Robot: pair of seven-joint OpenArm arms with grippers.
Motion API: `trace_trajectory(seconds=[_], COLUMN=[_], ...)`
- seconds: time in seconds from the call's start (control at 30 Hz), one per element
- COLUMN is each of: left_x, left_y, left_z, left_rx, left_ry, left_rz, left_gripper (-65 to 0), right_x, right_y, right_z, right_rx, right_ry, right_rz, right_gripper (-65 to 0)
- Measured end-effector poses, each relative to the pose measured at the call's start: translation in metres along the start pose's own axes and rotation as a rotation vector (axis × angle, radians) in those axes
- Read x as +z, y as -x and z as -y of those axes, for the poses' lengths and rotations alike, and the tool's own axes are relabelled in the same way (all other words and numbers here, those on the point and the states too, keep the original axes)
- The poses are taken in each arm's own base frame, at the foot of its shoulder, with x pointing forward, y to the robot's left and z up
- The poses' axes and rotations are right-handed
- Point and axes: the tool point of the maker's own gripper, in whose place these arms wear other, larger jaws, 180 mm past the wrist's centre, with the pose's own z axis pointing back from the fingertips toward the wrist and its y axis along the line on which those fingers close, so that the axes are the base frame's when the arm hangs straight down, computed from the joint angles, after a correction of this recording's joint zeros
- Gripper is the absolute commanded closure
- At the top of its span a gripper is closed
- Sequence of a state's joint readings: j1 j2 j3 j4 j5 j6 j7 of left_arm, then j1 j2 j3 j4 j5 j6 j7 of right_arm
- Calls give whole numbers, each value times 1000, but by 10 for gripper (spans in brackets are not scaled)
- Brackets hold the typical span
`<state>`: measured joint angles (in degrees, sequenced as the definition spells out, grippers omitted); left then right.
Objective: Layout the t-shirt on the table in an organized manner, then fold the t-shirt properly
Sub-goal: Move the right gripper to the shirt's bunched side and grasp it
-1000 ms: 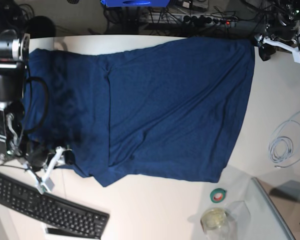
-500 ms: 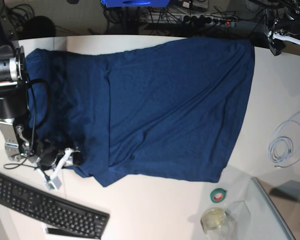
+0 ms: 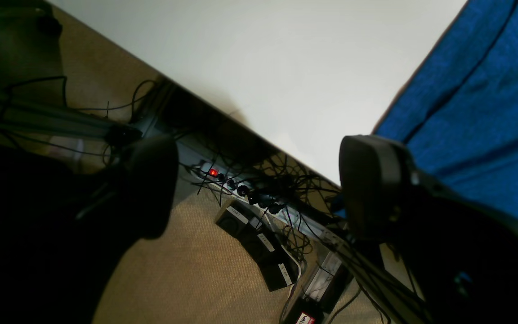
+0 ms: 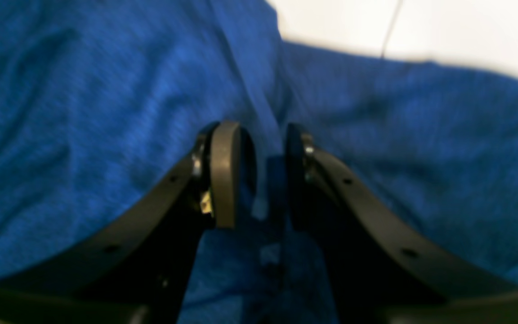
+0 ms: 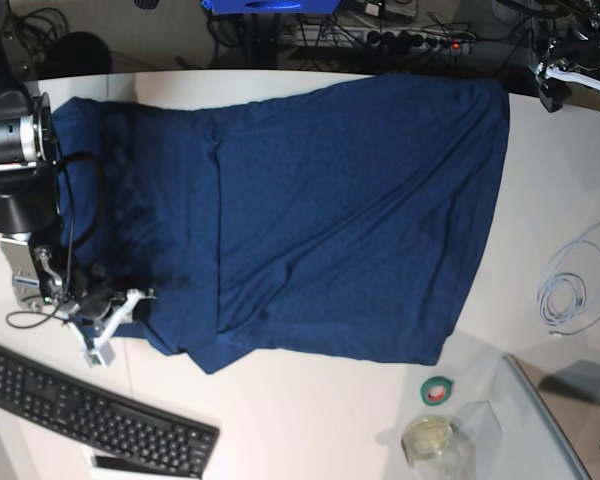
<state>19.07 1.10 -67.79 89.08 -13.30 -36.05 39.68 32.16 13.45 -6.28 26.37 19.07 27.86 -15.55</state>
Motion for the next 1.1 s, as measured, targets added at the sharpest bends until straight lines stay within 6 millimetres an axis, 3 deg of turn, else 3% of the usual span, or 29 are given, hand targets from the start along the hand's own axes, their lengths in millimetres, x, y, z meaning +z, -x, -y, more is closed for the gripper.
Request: trace_trajectory(seconds=[0.17, 0.2, 0.27, 0.37, 0.4, 0.6, 0.73, 0.87, 1.1], left_x=[0, 0, 0, 0, 0, 0, 0, 0, 0], left_y=[0, 0, 0, 0, 0, 0, 0, 0, -1], left_z=[0, 0, 0, 0, 0, 0, 0, 0, 0], left_rx=[0, 0, 0, 0, 0, 0, 0, 1, 1], left_ry=[0, 0, 0, 0, 0, 0, 0, 0, 1], left_rz=[0, 0, 0, 0, 0, 0, 0, 1, 3], left_gripper=[-535, -535, -535, -535, -535, -535, -535, -535, -535], right_x=[-1, -1, 0, 0, 1, 2, 10, 25, 63], right_y=[3, 2, 0, 0, 0, -4, -26, -35, -43], right_z=[2, 1, 2, 3, 4, 3, -3, -9, -42], right_rx=[-11, -14, -12, -8, -8, 7, 62, 140, 238], right_ry=[2, 2, 2, 6, 7, 6, 0, 3, -12], right_rz=[0, 7, 9, 9, 9, 15, 60, 69, 114], right_gripper=[-273, -269, -207, -39, -20, -8, -8, -8, -8])
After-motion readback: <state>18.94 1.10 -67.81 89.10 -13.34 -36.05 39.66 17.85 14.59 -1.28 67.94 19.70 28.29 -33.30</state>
